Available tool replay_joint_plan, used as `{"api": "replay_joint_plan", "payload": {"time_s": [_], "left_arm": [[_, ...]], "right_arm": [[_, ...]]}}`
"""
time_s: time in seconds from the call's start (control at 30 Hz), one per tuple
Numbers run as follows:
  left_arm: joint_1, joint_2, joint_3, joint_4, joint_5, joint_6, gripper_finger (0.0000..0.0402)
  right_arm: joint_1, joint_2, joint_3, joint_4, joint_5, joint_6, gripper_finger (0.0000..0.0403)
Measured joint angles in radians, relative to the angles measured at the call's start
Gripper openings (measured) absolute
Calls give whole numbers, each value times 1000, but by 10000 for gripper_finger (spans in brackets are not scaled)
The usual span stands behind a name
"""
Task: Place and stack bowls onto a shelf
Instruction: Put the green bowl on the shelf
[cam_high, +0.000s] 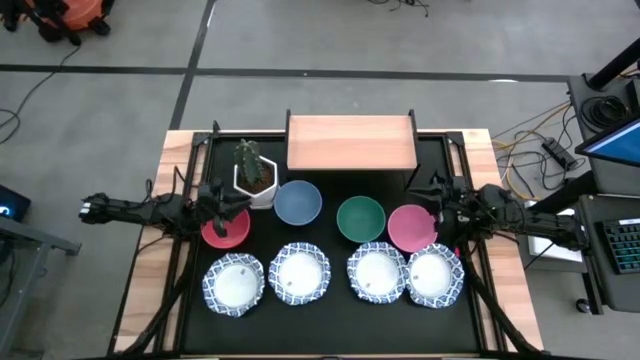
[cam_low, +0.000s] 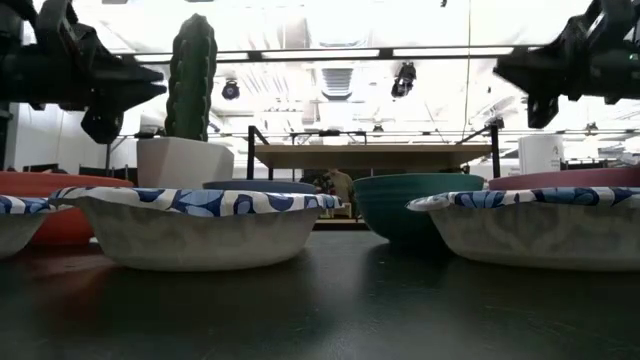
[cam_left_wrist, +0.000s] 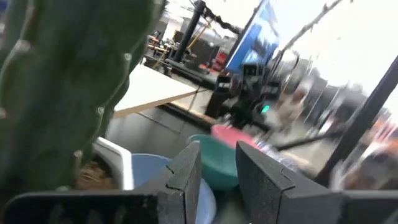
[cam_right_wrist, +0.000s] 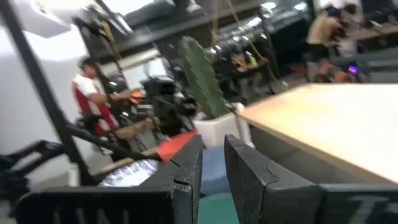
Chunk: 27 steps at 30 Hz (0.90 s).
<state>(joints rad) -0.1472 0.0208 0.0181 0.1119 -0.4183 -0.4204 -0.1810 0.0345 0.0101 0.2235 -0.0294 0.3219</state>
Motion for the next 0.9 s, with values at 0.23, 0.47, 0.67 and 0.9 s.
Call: {"api": "replay_joint_plan", "payload": {"time_s": [0.23,0.47,0.67,0.9], "left_arm": [[0,-1,0,156,0,-115,84],[0,-1,0,348,-1,-47,84],[0,-1,0,455,-1,-8,84],[0,-1,0,473,-47,12,84]], "right_arm": [[0,2,5,118,-23,0,59],[0,98,113,40,-22,-8,59],[0,264,267,-60,-20,-51,59],[0,482,486,-284,-12,-84,59]]}}
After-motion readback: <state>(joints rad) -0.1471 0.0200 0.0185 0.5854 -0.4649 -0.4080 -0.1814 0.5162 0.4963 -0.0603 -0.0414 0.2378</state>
